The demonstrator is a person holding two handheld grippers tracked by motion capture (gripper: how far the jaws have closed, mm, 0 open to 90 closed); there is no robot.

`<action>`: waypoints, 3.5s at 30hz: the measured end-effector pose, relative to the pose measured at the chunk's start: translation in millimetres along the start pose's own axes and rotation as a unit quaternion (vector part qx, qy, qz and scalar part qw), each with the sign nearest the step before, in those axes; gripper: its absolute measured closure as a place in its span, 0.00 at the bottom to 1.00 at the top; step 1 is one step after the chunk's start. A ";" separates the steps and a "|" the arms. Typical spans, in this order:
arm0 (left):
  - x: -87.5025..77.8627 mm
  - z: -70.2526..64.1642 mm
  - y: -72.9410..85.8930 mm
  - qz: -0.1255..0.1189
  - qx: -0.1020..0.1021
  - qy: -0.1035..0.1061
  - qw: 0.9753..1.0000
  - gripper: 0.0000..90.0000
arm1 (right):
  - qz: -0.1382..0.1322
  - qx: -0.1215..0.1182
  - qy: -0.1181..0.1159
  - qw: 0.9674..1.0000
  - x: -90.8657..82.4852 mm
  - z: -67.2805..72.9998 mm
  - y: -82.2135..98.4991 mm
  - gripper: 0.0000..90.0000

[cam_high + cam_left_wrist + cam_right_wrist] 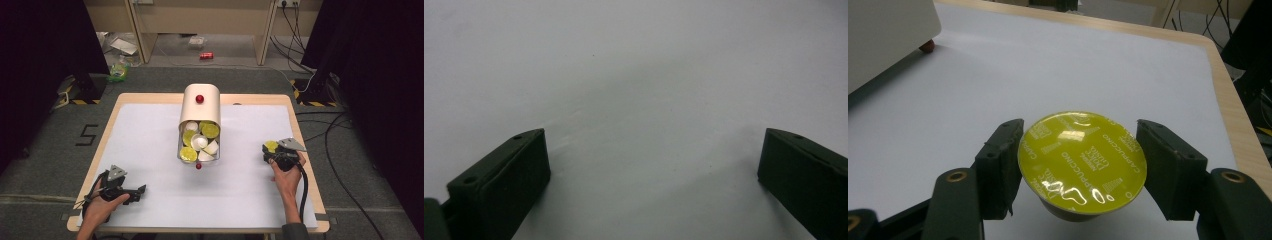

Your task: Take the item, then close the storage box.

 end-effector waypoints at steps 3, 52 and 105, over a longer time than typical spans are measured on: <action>0.0 0.0 0.0 0.000 0.000 0.000 1.000 0.00 | 0.004 0.000 -0.001 1.000 1.3 0.8 0.9 0.42; 0.0 0.0 0.0 0.000 0.000 0.000 1.000 0.00 | 0.036 0.004 -0.008 0.999 8.6 2.3 6.5 0.37; 0.1 -0.2 0.0 0.000 0.000 0.000 1.000 0.00 | -0.051 -0.029 -0.101 0.993 -47.6 70.9 -25.1 0.33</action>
Point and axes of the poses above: each handheld gripper's, and its own axes: x roughly forward along the jaws, y roughly out of its underside, z roughly to its left, the point moved 1 cm from there along x, roughly forward along the jaws, and after that the axes turned 6 degrees about x, right-handed, at the moved point
